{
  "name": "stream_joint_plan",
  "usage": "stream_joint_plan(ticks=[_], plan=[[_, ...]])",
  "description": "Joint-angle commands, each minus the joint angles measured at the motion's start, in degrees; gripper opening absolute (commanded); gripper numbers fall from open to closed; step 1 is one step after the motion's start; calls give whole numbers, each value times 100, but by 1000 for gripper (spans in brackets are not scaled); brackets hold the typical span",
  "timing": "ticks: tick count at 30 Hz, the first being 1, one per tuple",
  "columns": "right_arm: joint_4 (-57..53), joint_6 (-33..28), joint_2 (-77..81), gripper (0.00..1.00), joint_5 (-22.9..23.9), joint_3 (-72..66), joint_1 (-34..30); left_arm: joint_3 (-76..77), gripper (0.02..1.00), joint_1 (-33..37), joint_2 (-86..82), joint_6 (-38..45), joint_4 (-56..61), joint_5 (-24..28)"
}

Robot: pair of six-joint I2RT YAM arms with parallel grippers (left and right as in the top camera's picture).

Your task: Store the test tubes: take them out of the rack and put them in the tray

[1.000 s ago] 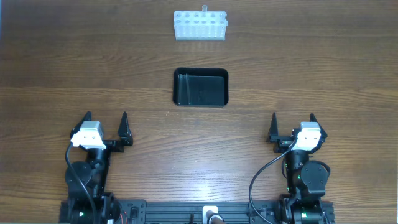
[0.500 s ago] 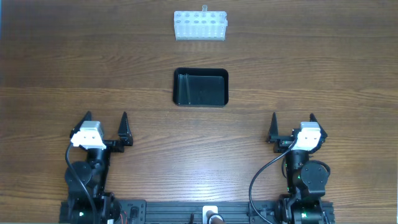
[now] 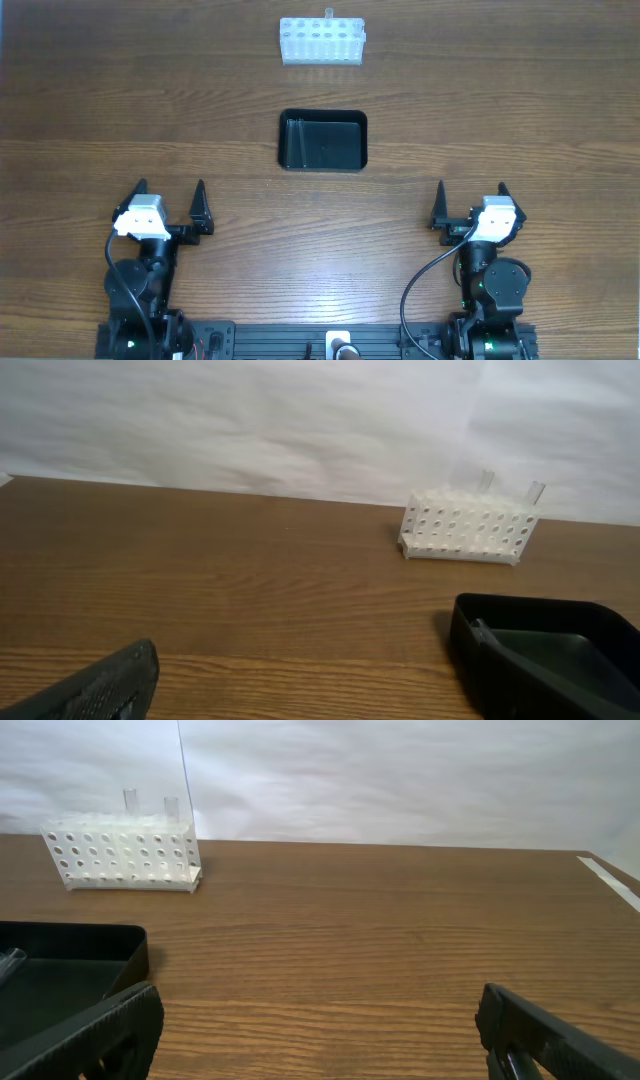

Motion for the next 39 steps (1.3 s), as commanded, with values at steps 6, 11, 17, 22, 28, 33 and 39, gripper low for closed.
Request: stream_joint_plan(ticks=[6, 11, 17, 22, 28, 33, 39], plan=[[385, 201, -50, 993, -35, -33, -28, -24, 1000, 35, -57, 105, -24, 59], [1130, 411, 136, 991, 120, -4, -33, -24, 1000, 35, -57, 105, -24, 59], [1585, 494, 1460, 991, 98, 728, -33, -24, 1000, 35, -57, 103, -24, 57], [1633, 490, 3379, 993, 98, 1838, 37, -24, 1000, 35, -57, 105, -24, 57], [2090, 372, 5965, 993, 107, 3355, 798, -24, 1000, 35, -57, 105, -24, 59], [2157, 387, 8203, 991, 470, 4992, 1895, -24, 1000, 35, -57, 105, -24, 59], [1591, 920, 9884, 993, 1008, 6660, 2599, -24, 1000, 35, -57, 103, -24, 57]])
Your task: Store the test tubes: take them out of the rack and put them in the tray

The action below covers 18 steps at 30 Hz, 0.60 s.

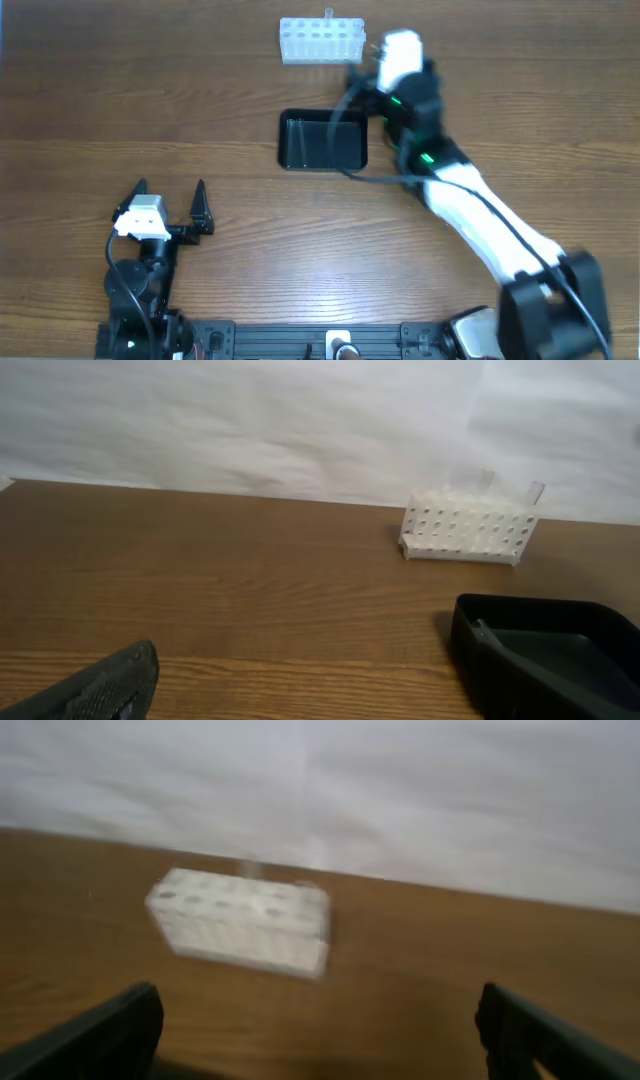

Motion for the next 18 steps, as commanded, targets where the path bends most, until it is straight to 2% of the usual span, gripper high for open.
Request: stream_joint_plan(ticks=[1, 10, 18], plan=[[-457, 520, 1182, 991, 557, 1346, 501, -24, 1000, 35, -42, 68, -22, 59], [-1805, 1132, 3038, 993, 1351, 3713, 686, -24, 1000, 35, -42, 68, -22, 57], [-1884, 1128, 4057, 991, 1375, 4824, 592, -24, 1000, 35, -42, 68, -22, 57]])
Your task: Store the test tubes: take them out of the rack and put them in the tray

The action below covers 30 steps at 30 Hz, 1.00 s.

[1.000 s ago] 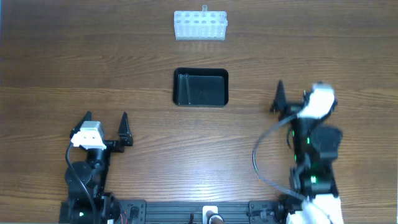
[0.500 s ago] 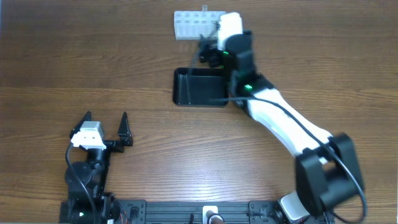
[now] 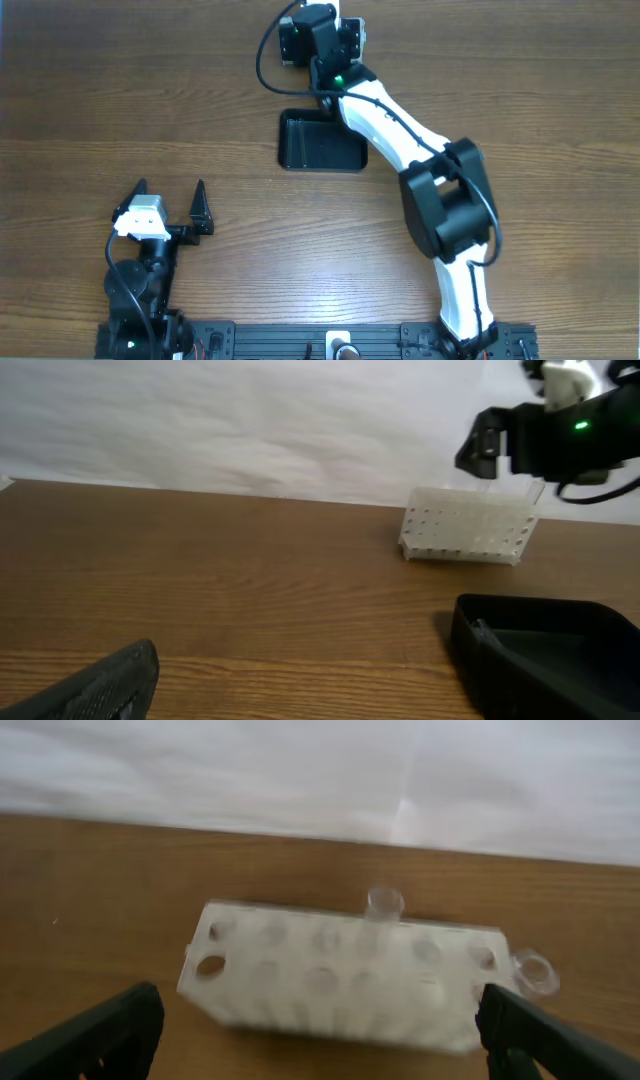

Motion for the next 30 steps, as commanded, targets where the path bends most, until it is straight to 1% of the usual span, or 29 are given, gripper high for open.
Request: stream_joint_plan(ticks=[1, 7, 13, 21, 24, 30], plan=[[-2, 101, 549, 993, 192, 625, -94, -24, 1000, 35, -35, 68, -22, 57], [46, 103, 911, 991, 188, 940, -208, -24, 1000, 35, -35, 68, -22, 57], [468, 13, 1080, 993, 166, 940, -275, -24, 998, 35, -35, 68, -22, 59], [599, 9, 1156, 930, 70, 940, -302, -24, 1000, 35, -35, 68, -22, 59], [610, -11, 1191, 862, 63, 940, -308, -24, 1000, 35, -35, 66, -22, 59], [636, -11, 1211, 693, 79, 940, -319, -24, 1000, 35, -33, 66, -22, 59]])
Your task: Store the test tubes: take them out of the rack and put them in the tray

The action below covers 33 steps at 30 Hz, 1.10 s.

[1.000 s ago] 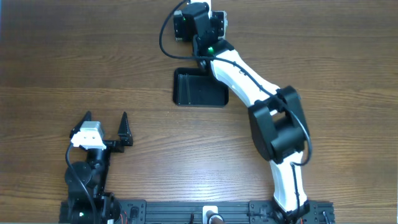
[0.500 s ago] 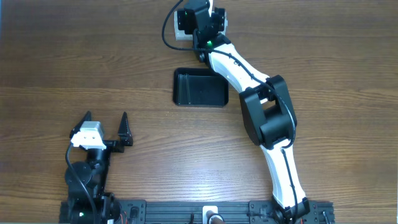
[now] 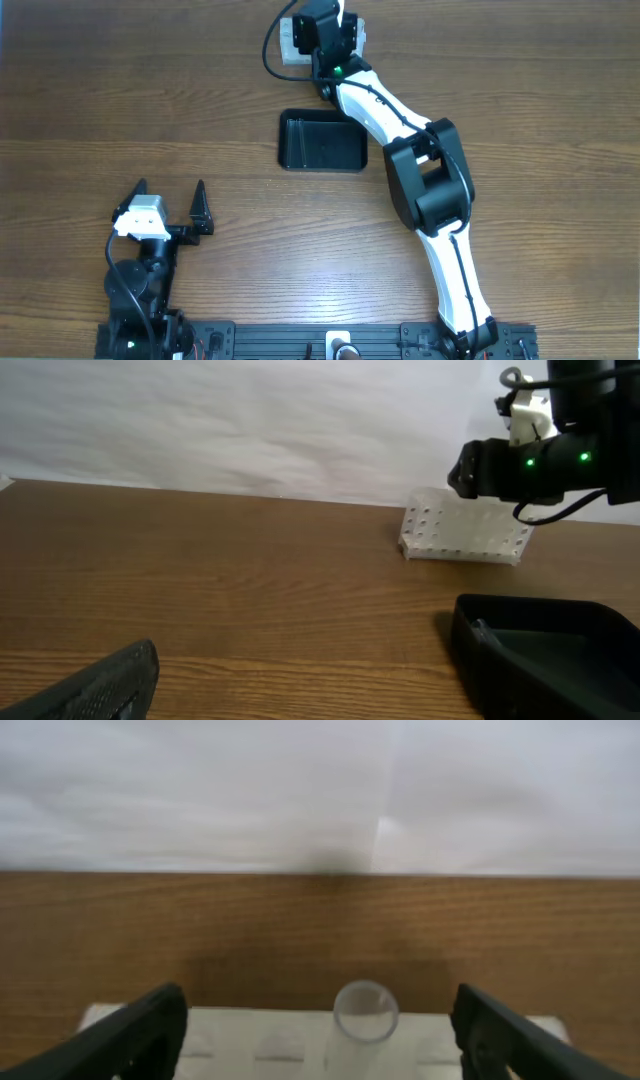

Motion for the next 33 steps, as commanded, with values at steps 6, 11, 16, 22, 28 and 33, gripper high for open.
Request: stream_joint_plan(ticks=[6, 11, 16, 22, 28, 33], plan=[[85, -55, 70, 603, 17, 122, -52, -24, 1000, 35, -33, 68, -22, 57], [81, -94, 70, 535, 144, 122, -52, -24, 1000, 35, -35, 68, -22, 59], [66, -116, 70, 514, 160, 122, -72, -24, 1000, 35, -33, 68, -22, 59], [63, -118, 72, 472, 162, 122, -79, -24, 996, 35, -33, 68, -22, 57], [57, -116, 72, 393, 162, 122, -120, -24, 1000, 35, -33, 66, -22, 57], [55, -118, 72, 332, 162, 122, -122, -24, 1000, 35, -35, 68, -22, 59]])
